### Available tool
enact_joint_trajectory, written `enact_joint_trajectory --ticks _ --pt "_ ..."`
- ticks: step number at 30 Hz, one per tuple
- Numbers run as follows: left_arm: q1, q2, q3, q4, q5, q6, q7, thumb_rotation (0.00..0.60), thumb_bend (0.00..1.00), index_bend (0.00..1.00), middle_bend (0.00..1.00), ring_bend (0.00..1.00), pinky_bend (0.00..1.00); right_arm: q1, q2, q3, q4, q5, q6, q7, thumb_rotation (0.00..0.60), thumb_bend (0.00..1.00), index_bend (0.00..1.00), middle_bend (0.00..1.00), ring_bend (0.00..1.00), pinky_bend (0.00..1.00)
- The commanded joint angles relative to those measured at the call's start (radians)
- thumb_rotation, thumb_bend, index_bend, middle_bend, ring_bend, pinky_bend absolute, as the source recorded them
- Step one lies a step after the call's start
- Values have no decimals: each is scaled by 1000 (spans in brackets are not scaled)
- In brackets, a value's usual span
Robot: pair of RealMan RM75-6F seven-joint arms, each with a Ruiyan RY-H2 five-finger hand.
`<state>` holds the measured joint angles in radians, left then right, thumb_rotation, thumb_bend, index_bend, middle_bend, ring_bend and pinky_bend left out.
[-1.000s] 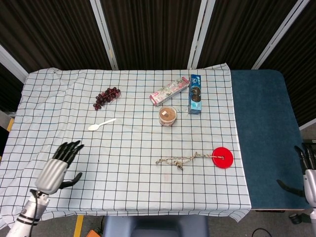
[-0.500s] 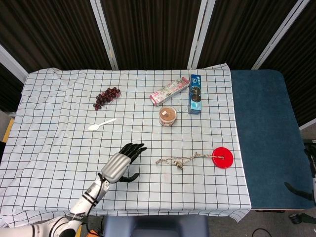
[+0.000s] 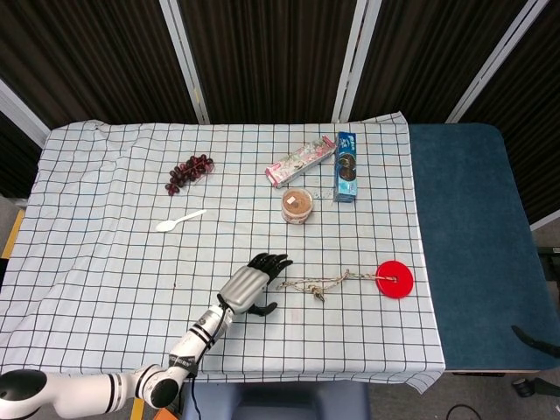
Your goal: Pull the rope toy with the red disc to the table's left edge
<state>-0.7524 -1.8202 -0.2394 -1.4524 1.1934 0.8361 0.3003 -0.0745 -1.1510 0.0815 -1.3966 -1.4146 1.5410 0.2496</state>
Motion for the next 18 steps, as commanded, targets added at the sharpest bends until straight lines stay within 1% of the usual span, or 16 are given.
enact_joint_trajectory --ticks 1,3,7,12,18 --pt "-29 -37 -8 51 -32 -11 9 600 363 43 0 0 0 -2 0 2 4 3 -1 3 600 110 0 0 0 0" --pt "-38 -52 -10 74 -42 -8 8 600 361 64 0 0 0 -2 -1 3 8 6 -5 5 600 110 0 0 0 0" --pt "-48 -73 -6 108 -49 4 6 600 361 137 0 0 0 0 -5 5 16 12 -14 9 600 109 0 0 0 0" --pt "-56 -92 -4 139 -58 11 -10 600 363 254 1 0 0 2 -9 7 25 14 -20 13 600 110 0 0 0 0" --pt "-68 -112 1 177 -63 17 -14 600 362 307 14 0 0 1 -9 9 30 15 -22 18 600 110 0 0 0 0"
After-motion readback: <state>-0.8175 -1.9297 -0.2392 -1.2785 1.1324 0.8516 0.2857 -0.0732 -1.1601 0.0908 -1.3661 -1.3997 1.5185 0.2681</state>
